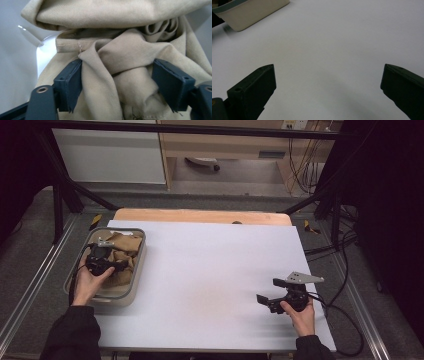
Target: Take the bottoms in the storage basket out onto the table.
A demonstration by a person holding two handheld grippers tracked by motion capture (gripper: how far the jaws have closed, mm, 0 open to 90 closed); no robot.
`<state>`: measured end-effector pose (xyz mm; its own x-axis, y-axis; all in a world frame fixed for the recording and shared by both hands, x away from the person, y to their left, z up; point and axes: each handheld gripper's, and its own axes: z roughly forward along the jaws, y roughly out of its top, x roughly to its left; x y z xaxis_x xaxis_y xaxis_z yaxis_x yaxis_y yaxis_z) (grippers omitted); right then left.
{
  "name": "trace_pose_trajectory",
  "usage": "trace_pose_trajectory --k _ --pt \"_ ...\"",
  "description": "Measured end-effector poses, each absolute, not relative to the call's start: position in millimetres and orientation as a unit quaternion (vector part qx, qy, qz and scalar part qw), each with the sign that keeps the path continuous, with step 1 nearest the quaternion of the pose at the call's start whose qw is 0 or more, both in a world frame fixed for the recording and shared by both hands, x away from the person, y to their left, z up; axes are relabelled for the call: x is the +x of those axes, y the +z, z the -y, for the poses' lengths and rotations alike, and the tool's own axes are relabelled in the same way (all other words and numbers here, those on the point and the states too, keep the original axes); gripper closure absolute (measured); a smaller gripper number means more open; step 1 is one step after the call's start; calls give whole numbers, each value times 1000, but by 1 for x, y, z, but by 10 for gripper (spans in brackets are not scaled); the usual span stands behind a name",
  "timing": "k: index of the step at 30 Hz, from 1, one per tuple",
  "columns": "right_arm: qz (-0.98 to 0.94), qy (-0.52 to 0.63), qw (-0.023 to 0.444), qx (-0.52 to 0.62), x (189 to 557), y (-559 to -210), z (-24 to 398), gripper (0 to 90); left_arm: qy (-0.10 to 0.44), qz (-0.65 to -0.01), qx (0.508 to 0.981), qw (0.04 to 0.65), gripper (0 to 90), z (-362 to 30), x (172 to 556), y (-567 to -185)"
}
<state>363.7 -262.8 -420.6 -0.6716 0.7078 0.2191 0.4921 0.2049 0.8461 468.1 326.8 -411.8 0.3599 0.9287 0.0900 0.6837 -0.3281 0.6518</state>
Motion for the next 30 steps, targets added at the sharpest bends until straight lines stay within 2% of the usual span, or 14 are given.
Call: trace_pose_trajectory --k 4,16,30 --pt "-769 495 109 391 364 -421 263 6 224 -518 782 264 380 -326 468 -412" --pt "-769 494 108 390 364 -421 262 6 220 -528 781 251 613 -325 468 -414" --pt "-769 494 108 391 364 -421 263 6 223 -531 781 242 747 -324 465 -413"
